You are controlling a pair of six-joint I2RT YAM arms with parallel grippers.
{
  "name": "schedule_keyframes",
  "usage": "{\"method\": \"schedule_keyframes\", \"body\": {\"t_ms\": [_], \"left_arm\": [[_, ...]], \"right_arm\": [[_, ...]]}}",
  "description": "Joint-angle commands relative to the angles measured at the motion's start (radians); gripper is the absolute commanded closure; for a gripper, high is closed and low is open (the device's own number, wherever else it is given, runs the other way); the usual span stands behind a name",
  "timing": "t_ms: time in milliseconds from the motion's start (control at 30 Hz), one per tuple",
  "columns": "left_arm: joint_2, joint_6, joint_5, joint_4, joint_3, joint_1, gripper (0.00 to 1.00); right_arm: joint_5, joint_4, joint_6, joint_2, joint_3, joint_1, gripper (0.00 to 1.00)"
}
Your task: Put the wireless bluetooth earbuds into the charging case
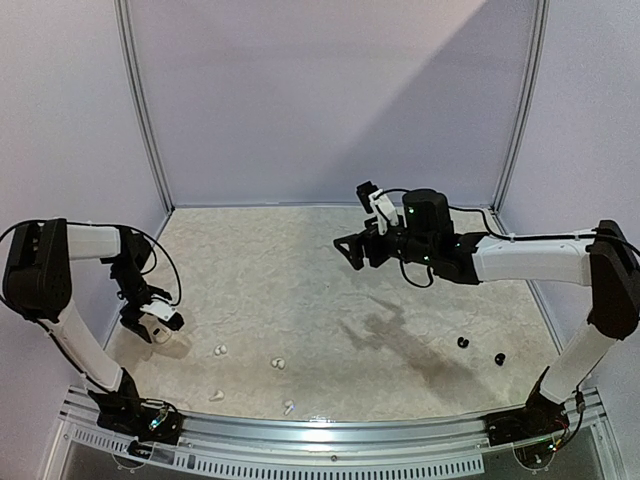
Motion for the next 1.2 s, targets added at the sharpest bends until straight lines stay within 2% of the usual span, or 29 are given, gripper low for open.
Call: {"method": "schedule_keyframes", "body": {"t_ms": [0, 167, 367, 533, 667, 733, 833, 900, 967, 1067, 1167], "left_arm": [[0.006, 0.228, -0.023, 0.056, -0.043, 0.012, 0.29], [-0.007, 0.225, -0.021, 0.057, -0.070, 0.011, 0.35], [-0.070, 0.191, 0.041, 0.054, -0.121, 0.010, 0.65], [-0.142, 0.080, 0.168, -0.030, -0.084, -0.008, 0.77], [-0.215, -0.104, 0.405, -0.110, 0.054, -0.050, 0.75], [-0.286, -0.256, 0.485, -0.029, 0.106, -0.111, 0.74], [-0.385, -0.605, 0.467, 0.303, 0.086, -0.265, 0.74], [-0.426, -0.713, 0.406, 0.517, 0.056, -0.369, 0.75], [-0.433, -0.813, 0.342, 0.648, 0.052, -0.456, 0.76], [-0.415, -0.918, 0.288, 0.733, 0.085, -0.548, 0.76], [-0.393, -0.974, 0.254, 0.812, 0.103, -0.606, 0.76]], "right_arm": [[0.015, -0.045, -0.008, 0.036, 0.052, 0.008, 0.01], [0.010, -0.050, -0.026, 0.061, 0.079, 0.007, 0.01], [0.016, -0.053, -0.014, 0.071, 0.090, 0.008, 0.01], [0.106, -0.160, 0.027, 0.074, 0.166, 0.008, 0.01], [0.121, -0.384, 0.103, 0.098, 0.338, 0.008, 0.01], [0.110, -0.499, 0.152, 0.129, 0.452, 0.008, 0.02], [0.058, -0.631, 0.265, 0.194, 0.634, 0.008, 0.06], [-0.024, -0.647, 0.335, 0.224, 0.694, 0.008, 0.12], [-0.098, -0.616, 0.399, 0.243, 0.713, 0.009, 0.19], [-0.188, -0.538, 0.489, 0.251, 0.707, 0.025, 0.28], [-0.232, -0.508, 0.476, 0.262, 0.711, 0.064, 0.30]]}}
